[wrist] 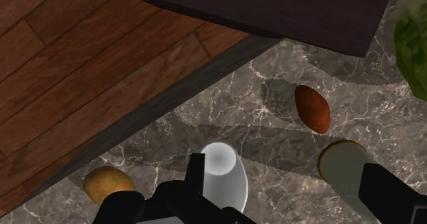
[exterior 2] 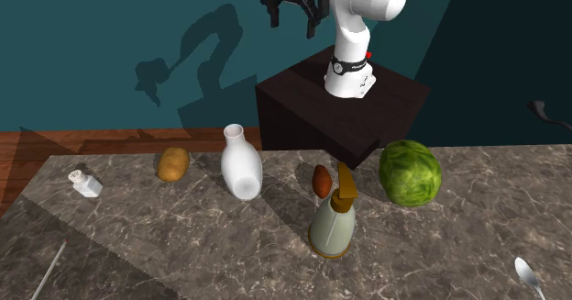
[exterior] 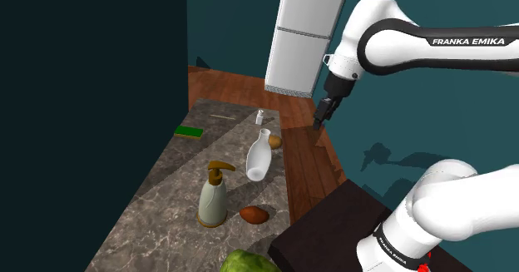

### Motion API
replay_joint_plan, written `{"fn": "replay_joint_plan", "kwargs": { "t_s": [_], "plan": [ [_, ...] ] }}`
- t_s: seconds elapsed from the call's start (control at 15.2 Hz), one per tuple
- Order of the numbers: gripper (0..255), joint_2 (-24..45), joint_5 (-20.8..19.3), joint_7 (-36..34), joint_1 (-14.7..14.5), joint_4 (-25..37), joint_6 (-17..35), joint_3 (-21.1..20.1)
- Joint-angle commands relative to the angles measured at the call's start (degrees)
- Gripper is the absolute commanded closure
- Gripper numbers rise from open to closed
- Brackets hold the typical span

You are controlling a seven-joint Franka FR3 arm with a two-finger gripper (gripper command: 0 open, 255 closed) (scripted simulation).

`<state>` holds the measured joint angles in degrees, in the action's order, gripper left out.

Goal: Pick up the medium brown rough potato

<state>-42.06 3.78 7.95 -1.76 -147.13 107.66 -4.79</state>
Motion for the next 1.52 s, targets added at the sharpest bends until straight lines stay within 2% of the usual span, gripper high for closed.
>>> {"fn": "replay_joint_plan", "kwargs": {
  "t_s": [0.0,0.46,0.99,1.25,1.45],
  "plan": [
    [0,0.89,1.21,-0.06,-0.95,-2.88,4.15,-0.65],
    [0,8.78,5.43,1.05,-4.3,-10.56,20.45,-2.49],
    [0,25.26,11.9,4.18,-9.43,-13.81,41.15,-4.28],
    [0,35.77,17.2,7.85,-12.74,-12.78,51.18,-4.77],
    [0,44.1,23.7,12.88,-14.95,-10.66,57.83,-5.79]
  ]
}}
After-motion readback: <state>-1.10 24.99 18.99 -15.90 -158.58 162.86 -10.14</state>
